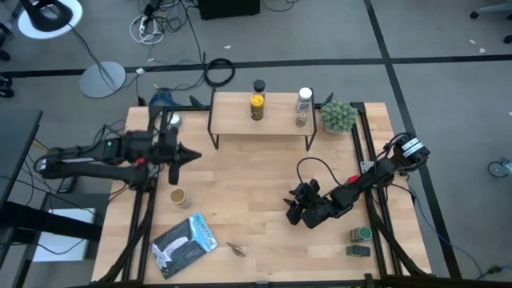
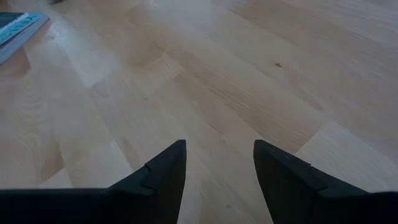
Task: Shelf spices
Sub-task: Put the brown seasoning bottle on the shelf
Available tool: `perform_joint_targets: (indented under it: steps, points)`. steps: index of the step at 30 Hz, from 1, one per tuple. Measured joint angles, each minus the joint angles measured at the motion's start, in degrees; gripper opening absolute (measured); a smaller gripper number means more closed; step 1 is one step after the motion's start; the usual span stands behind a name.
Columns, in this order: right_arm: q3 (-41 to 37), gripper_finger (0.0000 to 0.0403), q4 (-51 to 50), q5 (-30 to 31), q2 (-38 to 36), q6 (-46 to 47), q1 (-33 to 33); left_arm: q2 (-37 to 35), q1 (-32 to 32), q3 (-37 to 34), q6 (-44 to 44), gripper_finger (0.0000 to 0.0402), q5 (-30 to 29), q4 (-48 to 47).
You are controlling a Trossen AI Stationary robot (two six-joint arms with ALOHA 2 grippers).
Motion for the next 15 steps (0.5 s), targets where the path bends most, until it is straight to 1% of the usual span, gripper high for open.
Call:
perform_joint_targets:
  steps: [3,6,9,12,15]
  points:
    - [0.0,0.0187,0.4,0.0,0.0,0.0,0.0,-0.8,-6.2,-5.1,-2.2,0.0003,-3.3,4.6]
    - [0.0,0.0187,0.4,0.0,0.0,0.0,0.0,-0.1,-13.0,-9.5,-4.2,0.0003,-8.2,9.1]
    - [0.0,0.0187,0.5,0.0,0.0,0.0,0.0,0.4,-19.2,-12.0,-5.9,0.0003,-14.2,11.9]
    - [0.0,0.0187,0.5,0.0,0.0,0.0,0.0,0.4,-23.2,-12.4,-5.9,0.0003,-20.4,13.0]
    - [0.0,0.0187,0.5,0.0,0.0,-0.1,0.0,0.5,-24.6,-12.4,-4.4,0.0004,-22.1,14.5]
